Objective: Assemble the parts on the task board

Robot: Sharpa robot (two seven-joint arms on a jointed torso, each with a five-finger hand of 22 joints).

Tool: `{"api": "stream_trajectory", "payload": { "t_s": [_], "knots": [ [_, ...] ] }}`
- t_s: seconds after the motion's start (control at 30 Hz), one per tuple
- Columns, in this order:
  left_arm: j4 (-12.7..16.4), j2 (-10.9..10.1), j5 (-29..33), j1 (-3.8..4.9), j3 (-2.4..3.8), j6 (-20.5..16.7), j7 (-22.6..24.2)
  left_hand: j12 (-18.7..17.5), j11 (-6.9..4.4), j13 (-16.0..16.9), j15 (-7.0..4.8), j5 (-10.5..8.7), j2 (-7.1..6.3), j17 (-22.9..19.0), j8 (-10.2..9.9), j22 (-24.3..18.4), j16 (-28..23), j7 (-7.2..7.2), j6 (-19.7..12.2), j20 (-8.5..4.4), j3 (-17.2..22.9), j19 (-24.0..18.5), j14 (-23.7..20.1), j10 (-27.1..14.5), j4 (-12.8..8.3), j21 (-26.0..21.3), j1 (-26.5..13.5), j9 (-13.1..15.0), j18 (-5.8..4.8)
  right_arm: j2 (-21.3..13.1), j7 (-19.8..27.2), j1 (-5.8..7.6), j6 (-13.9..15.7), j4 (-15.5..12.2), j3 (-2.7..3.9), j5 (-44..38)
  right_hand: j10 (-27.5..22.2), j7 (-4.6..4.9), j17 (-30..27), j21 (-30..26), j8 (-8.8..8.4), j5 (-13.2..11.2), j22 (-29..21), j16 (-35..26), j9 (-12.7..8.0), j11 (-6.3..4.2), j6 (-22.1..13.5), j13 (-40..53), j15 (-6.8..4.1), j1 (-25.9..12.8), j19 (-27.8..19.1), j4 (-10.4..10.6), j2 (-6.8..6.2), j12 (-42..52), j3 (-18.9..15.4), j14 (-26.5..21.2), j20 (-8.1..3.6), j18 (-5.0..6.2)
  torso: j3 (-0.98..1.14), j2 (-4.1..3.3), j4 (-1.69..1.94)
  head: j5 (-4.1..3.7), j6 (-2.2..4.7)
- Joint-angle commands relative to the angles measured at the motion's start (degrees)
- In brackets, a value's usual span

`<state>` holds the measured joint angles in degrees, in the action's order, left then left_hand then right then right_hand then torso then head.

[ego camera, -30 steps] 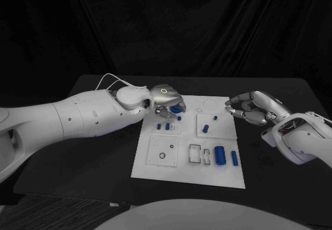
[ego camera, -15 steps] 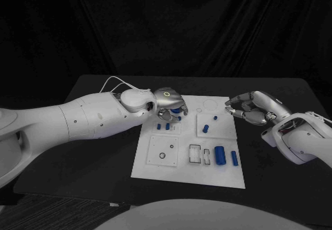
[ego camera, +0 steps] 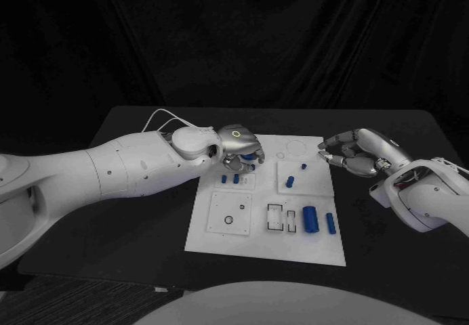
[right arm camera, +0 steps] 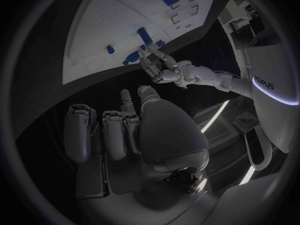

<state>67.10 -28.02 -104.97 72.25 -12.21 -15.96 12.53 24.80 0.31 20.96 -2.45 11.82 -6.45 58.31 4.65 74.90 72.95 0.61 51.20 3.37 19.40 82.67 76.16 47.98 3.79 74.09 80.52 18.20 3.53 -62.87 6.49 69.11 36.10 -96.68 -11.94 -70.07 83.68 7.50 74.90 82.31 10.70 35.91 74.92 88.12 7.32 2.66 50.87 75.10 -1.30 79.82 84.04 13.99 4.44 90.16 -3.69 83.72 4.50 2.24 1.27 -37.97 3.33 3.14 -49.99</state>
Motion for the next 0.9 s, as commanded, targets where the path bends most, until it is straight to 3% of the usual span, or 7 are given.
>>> {"api": "stream_trajectory", "payload": {
  "t_s": [0.03, 0.2, 0.3, 0.9],
  "knots": [
    [-0.2, 0.2, -0.1, -0.14, 0.06, 0.7, -0.1, 0.2, 0.07, 0.1, -0.25, 0.11, -0.02, -0.1, 0.0, 10.5, 0.3, -0.15, 0.4, 0.01, 0.4, 0.2, -0.1, 0.4, 0.1, 0.1, 0.2, -0.1, 0.01, -0.1, -0.6, -0.14, 0.0, -0.2, 0.03, -0.4, 6.3, -0.14, 11.3, -0.2, -0.22, 0.3, 12.4, -0.3, -0.1, -0.03, 0.4, 14.9, -0.14, 0.3, 2.2, 0.0, -0.12, -0.2, 0.3, 5.5, 0.24, -0.21, 0.01, 0.02, 0.01, -0.01, -0.01],
    [-0.5, 0.5, -0.1, -0.22, 0.06, 0.9, 0.1, 0.1, -0.15, 0.1, -0.29, -0.21, 0.02, -0.5, 0.3, 10.4, 0.3, 0.02, 1.0, -0.01, 0.8, 0.2, -0.3, 0.7, 0.0, 0.0, 0.0, -0.1, 0.02, -0.1, -0.5, -0.16, 0.1, -0.2, 0.02, -0.4, 6.3, -0.14, 11.3, -0.2, -0.22, 0.3, 12.4, -0.3, -0.1, -0.03, 0.4, 14.9, -0.14, 0.3, 2.2, 0.0, -0.12, -0.2, 0.3, 5.5, 0.24, -0.21, 0.00, 0.01, 0.00, -0.09, -0.01],
    [-0.8, 0.7, -0.1, -0.32, 0.06, 1.0, 0.3, 0.1, -0.73, 0.1, -0.52, -0.36, 0.09, -1.1, 1.2, 10.4, 0.2, 0.58, 3.0, -0.07, 1.4, 0.1, -0.5, 1.7, -0.2, -0.1, -0.2, 0.2, 0.04, -0.2, -0.5, -0.17, 0.1, -0.2, 0.02, -0.4, 6.3, -0.14, 11.3, -0.2, -0.22, 0.3, 12.4, -0.3, -0.1, -0.03, 0.4, 14.9, -0.14, 0.3, 2.2, 0.0, -0.12, -0.2, 0.3, 5.5, 0.24, -0.21, 0.00, 0.01, 0.00, -0.11, -0.01],
    [-3.0, 2.0, -0.1, -1.10, 0.06, 1.6, 0.4, -0.4, -0.95, -0.2, -0.61, -0.48, 0.39, -2.4, 1.7, 10.4, 0.0, 1.00, 4.5, -0.12, 2.2, 0.1, -0.9, 3.7, -0.6, -0.2, -0.4, 0.5, 0.03, -0.3, -0.4, -0.29, 0.2, -0.2, 0.02, -0.4, 6.3, -0.10, 11.1, -0.4, -0.22, 0.3, 12.4, -0.4, -0.1, 0.00, 0.5, 14.9, -0.13, 0.4, 2.2, -0.1, -0.17, -0.2, 0.5, 5.4, 0.23, -0.18, 0.00, 0.00, 0.01, -0.33, -0.01]
  ]
}}
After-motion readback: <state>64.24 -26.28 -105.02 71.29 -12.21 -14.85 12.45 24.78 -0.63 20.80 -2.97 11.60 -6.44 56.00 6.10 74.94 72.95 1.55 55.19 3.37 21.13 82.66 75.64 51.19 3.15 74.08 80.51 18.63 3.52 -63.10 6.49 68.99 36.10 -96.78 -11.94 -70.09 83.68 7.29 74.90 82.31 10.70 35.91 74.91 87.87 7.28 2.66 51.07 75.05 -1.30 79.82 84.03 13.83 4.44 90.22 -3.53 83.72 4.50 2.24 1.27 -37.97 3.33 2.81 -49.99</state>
